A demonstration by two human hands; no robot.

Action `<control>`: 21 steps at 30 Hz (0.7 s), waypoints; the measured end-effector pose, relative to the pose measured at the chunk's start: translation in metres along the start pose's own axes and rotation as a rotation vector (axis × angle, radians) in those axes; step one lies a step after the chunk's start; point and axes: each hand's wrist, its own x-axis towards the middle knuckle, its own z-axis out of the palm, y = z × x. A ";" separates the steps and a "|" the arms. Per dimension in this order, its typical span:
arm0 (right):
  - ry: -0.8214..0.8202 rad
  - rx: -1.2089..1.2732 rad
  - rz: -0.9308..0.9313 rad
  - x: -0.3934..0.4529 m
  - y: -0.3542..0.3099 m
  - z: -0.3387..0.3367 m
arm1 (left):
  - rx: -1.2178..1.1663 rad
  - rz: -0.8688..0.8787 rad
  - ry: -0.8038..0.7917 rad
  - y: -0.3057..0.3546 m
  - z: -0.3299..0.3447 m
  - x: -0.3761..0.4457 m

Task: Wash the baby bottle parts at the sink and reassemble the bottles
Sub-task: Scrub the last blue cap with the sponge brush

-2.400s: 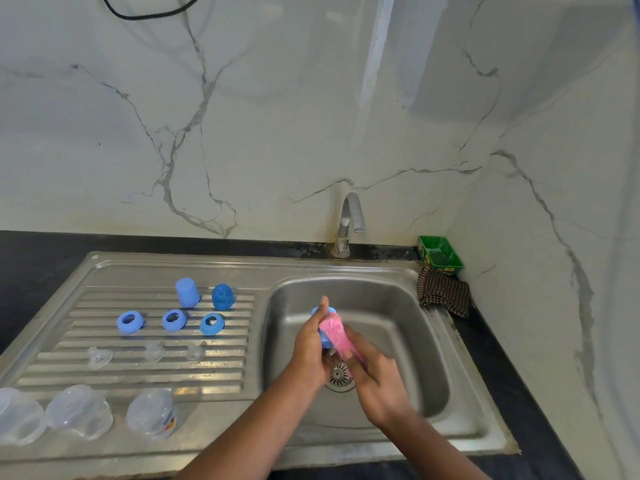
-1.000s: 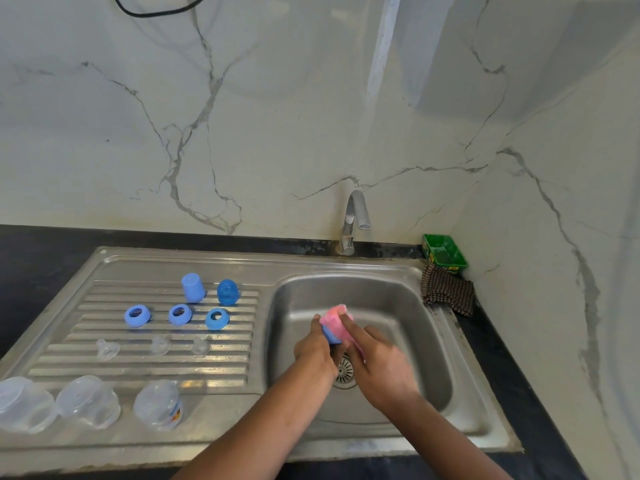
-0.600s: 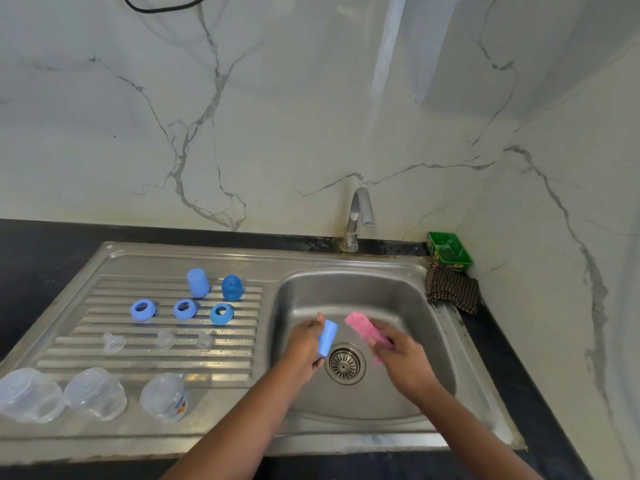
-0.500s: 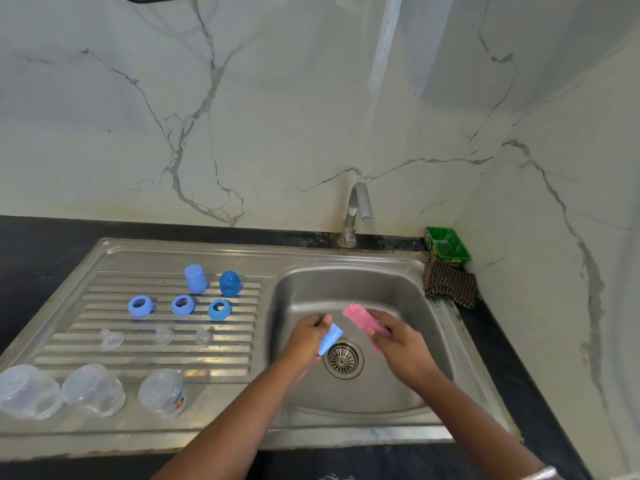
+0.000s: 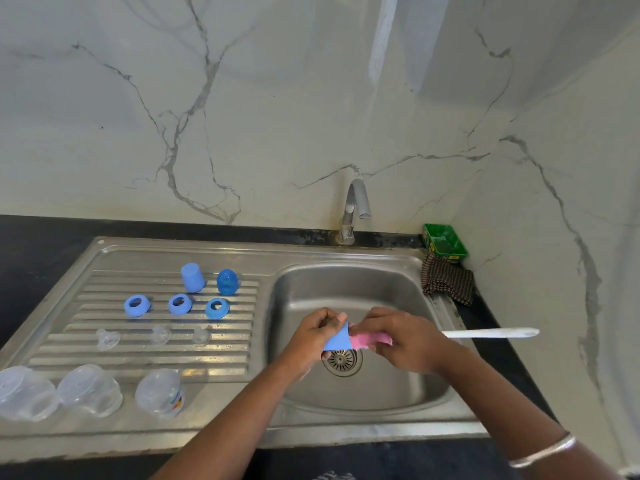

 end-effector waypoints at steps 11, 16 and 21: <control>0.066 0.173 0.135 0.014 0.006 -0.015 | -0.041 0.107 0.184 0.008 -0.005 0.001; 0.011 0.080 0.209 0.026 -0.023 -0.008 | 0.162 0.091 0.154 0.011 0.000 0.007; 0.082 -0.034 0.032 0.017 -0.035 -0.003 | 0.088 -0.033 0.198 0.015 -0.016 0.011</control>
